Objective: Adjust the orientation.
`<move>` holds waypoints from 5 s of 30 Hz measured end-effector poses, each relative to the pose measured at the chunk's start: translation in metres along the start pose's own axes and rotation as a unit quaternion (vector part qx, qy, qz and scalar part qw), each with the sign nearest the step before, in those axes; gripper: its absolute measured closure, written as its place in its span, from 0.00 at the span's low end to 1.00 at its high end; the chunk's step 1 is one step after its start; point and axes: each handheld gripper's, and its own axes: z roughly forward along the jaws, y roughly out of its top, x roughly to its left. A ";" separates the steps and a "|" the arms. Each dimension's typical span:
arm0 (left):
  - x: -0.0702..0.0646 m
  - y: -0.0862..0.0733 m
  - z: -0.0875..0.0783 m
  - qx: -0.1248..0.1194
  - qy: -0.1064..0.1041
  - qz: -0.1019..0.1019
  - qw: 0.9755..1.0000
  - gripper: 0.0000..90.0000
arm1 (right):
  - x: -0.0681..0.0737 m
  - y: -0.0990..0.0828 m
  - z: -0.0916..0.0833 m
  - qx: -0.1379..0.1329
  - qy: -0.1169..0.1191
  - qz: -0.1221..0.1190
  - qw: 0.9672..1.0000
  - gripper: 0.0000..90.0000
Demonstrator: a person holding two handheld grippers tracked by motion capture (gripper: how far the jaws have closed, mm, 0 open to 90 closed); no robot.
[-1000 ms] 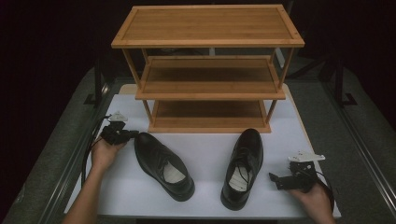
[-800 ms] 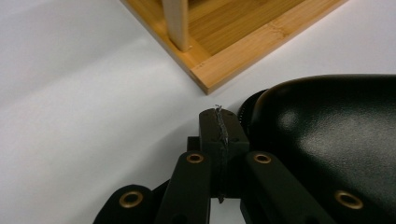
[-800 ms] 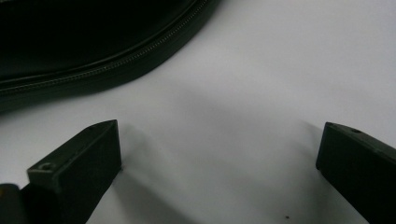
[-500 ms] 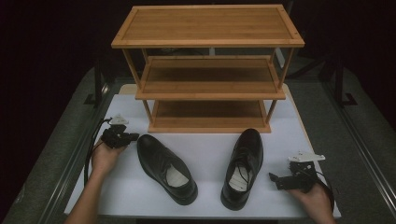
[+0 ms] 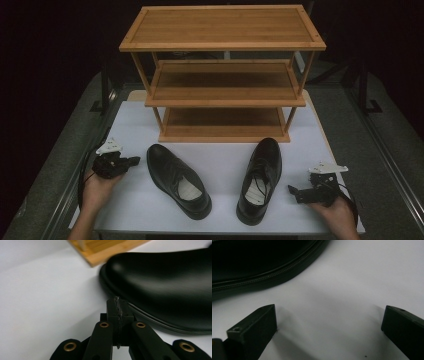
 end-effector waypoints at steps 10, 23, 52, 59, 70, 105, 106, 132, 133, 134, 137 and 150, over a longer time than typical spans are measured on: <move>-0.033 -0.017 0.002 0.017 -0.042 0.018 0.999 1.00 | 0.000 0.000 0.000 0.000 0.000 0.000 1.000 0.00; -0.041 -0.018 0.015 0.045 -0.059 0.040 0.996 1.00 | 0.000 0.000 0.000 0.000 0.000 0.000 1.000 0.00; -0.039 0.010 0.043 0.057 -0.052 0.057 0.995 1.00 | 0.000 0.000 0.000 0.001 0.000 0.000 1.000 0.00; -0.039 0.018 0.053 0.055 -0.056 0.053 0.996 1.00 | 0.000 0.000 0.000 0.001 0.000 0.000 1.000 0.00; -0.044 0.034 0.071 0.056 -0.055 0.060 0.995 1.00 | 0.000 0.000 0.000 0.000 0.000 0.000 1.000 0.00; -0.077 0.006 0.050 0.047 -0.101 0.063 0.992 1.00 | 0.000 0.000 0.000 -0.001 -0.001 -0.001 1.000 0.00; -0.079 0.007 0.052 0.049 -0.104 0.067 0.991 1.00 | 0.000 0.000 0.000 -0.001 -0.001 -0.001 1.000 0.00; -0.104 0.022 0.073 0.056 -0.118 0.092 0.987 1.00 | 0.000 0.000 0.000 0.000 0.000 0.000 1.000 0.00; -0.104 0.022 0.073 0.056 -0.118 0.093 0.987 1.00 | 0.000 0.000 0.000 0.000 0.000 0.000 1.000 0.00; -0.105 0.023 0.074 0.056 -0.119 0.093 0.987 1.00 | 0.000 0.000 0.000 0.000 0.000 0.000 1.000 0.00; -0.105 0.024 0.075 0.056 -0.120 0.092 0.987 1.00 | 0.000 0.000 0.000 0.000 0.000 0.000 1.000 0.00; -0.103 0.023 0.073 0.058 -0.123 0.094 0.986 0.90 | 0.000 0.000 0.000 -0.001 -0.001 -0.001 1.000 0.00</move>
